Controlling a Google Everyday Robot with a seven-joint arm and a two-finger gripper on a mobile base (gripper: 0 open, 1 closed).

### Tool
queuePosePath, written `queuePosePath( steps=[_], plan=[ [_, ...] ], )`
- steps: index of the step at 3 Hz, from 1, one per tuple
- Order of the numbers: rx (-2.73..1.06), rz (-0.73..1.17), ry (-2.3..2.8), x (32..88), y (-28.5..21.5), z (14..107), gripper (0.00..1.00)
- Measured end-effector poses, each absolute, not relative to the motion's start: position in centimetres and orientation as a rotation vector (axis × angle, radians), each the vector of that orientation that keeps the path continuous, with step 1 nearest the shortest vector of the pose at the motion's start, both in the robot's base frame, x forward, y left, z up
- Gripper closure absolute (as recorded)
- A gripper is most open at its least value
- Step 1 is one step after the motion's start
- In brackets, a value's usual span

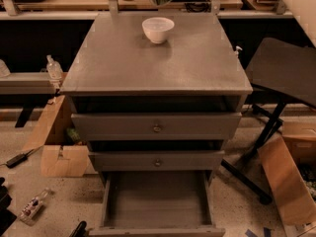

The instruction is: Place green can into bottom drawer

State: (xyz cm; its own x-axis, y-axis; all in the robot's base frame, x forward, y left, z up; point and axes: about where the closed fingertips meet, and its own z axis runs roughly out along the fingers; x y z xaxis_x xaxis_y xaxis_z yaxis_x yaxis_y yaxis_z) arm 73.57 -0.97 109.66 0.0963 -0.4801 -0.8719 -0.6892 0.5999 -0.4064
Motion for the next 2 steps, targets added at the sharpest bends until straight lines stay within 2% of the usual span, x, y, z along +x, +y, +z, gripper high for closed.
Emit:
queuePosePath(
  steps=[2],
  plan=[
    [-0.99,0.476,1.536,63.3,0.9,101.7,1.0]
  ],
)
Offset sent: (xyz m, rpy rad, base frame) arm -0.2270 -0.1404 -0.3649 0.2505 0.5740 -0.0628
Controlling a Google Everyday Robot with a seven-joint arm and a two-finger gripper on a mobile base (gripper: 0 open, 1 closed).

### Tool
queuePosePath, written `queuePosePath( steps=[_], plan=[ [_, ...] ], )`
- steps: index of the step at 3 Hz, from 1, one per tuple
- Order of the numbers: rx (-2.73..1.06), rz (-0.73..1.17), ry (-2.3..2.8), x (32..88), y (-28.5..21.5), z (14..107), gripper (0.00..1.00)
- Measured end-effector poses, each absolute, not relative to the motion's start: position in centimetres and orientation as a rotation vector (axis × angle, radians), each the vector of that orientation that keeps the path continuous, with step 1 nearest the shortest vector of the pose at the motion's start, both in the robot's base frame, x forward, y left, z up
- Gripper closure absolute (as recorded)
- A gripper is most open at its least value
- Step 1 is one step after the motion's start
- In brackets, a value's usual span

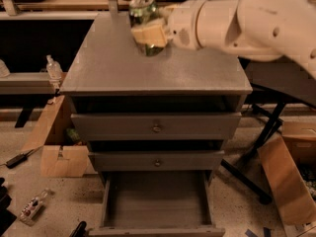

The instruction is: Place green can into bottom drawer

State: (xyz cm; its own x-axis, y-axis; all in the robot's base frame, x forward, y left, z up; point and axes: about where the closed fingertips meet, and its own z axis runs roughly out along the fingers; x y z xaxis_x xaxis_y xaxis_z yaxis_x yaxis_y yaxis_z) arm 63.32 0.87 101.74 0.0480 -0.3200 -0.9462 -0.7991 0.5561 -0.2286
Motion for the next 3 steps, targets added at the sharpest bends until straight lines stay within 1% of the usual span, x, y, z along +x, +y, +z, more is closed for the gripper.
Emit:
queuePosePath(
  steps=[1,2,3],
  plan=[
    [-0.888,0.715,1.649,57.6,0.3,90.4,1.0],
    [-0.749,0.78,1.846,53.8,-6.6,79.2,1.0],
    [-0.744,0.784,1.86,53.3,-6.8,78.4,1.0]
  ],
)
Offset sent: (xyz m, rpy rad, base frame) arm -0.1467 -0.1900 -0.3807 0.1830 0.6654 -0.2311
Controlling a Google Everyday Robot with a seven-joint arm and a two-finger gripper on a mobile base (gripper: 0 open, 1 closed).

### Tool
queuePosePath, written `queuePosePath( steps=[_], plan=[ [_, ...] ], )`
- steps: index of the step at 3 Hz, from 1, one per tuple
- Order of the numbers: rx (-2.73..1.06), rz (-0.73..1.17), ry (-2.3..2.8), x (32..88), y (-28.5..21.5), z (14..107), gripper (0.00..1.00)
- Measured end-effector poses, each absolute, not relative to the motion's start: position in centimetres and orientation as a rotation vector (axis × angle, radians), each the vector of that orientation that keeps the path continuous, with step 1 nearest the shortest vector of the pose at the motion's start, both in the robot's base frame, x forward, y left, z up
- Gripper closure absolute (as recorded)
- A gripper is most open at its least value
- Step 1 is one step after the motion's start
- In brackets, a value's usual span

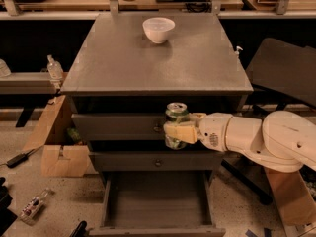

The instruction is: Place green can into bottom drawer

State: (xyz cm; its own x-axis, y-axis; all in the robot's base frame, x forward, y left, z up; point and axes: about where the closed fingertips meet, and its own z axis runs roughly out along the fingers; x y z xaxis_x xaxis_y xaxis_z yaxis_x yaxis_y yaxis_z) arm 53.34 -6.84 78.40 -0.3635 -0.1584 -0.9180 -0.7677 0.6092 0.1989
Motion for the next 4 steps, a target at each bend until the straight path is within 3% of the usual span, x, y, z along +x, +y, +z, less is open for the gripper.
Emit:
queuePosePath(
  steps=[1,4],
  plan=[
    [-0.744,0.784,1.86,53.3,-6.8,78.4,1.0],
    [-1.176,0.9,1.803,55.4,-13.5,62.0,1.0]
  ],
)
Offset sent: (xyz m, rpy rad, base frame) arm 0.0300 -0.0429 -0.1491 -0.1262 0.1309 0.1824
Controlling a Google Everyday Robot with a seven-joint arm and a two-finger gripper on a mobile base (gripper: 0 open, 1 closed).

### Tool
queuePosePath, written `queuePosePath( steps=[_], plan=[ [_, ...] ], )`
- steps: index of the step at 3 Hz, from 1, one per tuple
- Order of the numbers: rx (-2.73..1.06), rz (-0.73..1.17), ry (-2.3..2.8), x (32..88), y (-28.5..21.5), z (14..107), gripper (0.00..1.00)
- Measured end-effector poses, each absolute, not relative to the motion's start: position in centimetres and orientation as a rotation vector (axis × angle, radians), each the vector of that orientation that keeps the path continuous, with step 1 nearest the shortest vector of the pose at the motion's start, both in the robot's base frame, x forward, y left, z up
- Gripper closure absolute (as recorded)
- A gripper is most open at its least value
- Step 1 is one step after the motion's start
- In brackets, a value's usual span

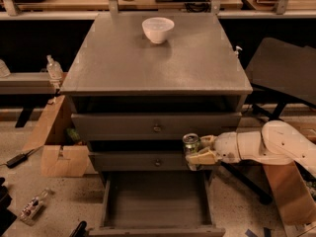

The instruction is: Place green can into bottom drawer

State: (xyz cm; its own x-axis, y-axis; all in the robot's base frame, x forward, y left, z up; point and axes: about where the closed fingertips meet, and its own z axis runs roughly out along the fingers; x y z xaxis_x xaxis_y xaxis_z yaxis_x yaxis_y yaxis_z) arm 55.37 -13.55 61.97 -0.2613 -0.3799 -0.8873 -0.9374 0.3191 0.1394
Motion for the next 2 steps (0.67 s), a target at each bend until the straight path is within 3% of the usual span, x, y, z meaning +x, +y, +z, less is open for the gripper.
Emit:
queuePosePath(
  steps=[2],
  plan=[
    [-1.206,0.924,1.781,55.04,-13.59,61.89,1.0]
  ],
)
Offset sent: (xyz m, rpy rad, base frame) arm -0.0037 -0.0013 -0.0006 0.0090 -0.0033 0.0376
